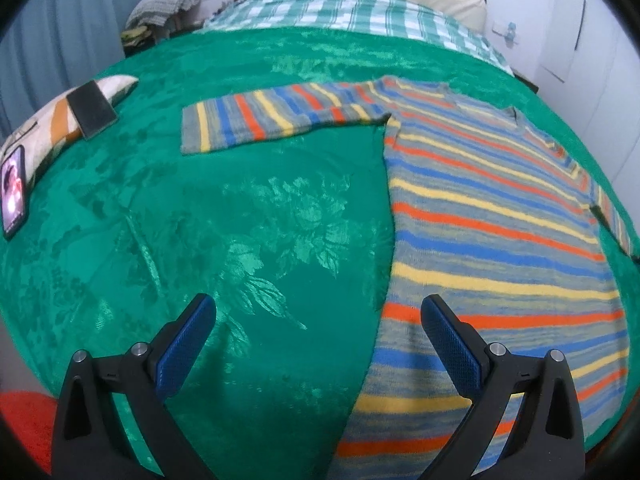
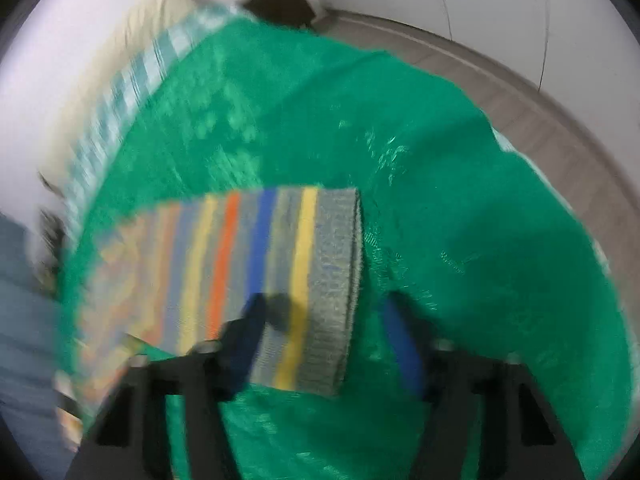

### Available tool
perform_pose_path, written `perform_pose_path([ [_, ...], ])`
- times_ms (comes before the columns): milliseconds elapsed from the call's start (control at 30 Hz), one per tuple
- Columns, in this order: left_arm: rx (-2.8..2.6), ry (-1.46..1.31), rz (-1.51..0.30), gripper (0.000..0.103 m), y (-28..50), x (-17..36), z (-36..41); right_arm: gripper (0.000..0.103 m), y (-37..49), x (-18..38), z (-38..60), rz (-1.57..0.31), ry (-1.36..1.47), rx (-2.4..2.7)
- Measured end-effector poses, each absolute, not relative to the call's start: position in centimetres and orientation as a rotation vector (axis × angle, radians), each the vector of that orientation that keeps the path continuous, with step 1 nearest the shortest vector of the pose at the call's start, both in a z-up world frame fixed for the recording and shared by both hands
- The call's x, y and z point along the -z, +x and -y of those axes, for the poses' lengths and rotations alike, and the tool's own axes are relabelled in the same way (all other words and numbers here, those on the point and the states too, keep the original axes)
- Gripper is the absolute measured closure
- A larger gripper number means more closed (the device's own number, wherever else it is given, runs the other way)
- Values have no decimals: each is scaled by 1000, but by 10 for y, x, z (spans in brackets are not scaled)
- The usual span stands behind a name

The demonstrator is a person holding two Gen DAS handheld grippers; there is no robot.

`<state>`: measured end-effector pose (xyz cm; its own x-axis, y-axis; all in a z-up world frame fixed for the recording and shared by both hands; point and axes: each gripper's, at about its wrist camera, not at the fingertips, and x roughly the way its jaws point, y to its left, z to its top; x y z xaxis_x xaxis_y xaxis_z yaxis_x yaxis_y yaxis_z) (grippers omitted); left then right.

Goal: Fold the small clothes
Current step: 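Grasp the sleeve cuff with the right gripper, then fold the sleeve with the right gripper across the sweater body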

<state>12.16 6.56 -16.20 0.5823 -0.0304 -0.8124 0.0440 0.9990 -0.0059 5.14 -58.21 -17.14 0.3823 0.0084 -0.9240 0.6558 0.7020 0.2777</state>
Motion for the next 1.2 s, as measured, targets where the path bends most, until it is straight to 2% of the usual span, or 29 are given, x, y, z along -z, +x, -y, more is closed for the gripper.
perform_pose_path([
  [33, 43, 15, -952, 1, 122, 163, -65, 95, 57, 171, 580, -1125, 702, 432],
  [67, 42, 16, -954, 1, 122, 163, -65, 99, 60, 169, 579, -1133, 699, 432],
  [167, 46, 16, -950, 1, 122, 162, -65, 99, 70, 137, 569, -1087, 614, 451],
  [400, 83, -24, -937, 1, 126, 156, -67, 99, 151, -13, 457, -865, 371, 196],
  [500, 71, -24, -931, 1, 126, 155, -70, 98, 201, -33, 390, -835, 387, 1],
  [533, 68, -30, -933, 1, 126, 155, -72, 93, 207, -31, 374, -831, 422, -66],
  [633, 56, -51, -942, 1, 125, 156, -78, 36, 242, -9, 333, -855, 578, -279],
  [833, 58, -98, -937, 1, 128, 153, -86, 35, 229, 16, 323, -866, 522, -220],
  [1033, 63, -76, -954, 1, 129, 159, -78, 35, 159, 50, 348, -932, 308, -74],
  [1200, 51, -52, -960, 1, 127, 163, -74, 35, 89, 93, 359, -979, 236, -22],
])
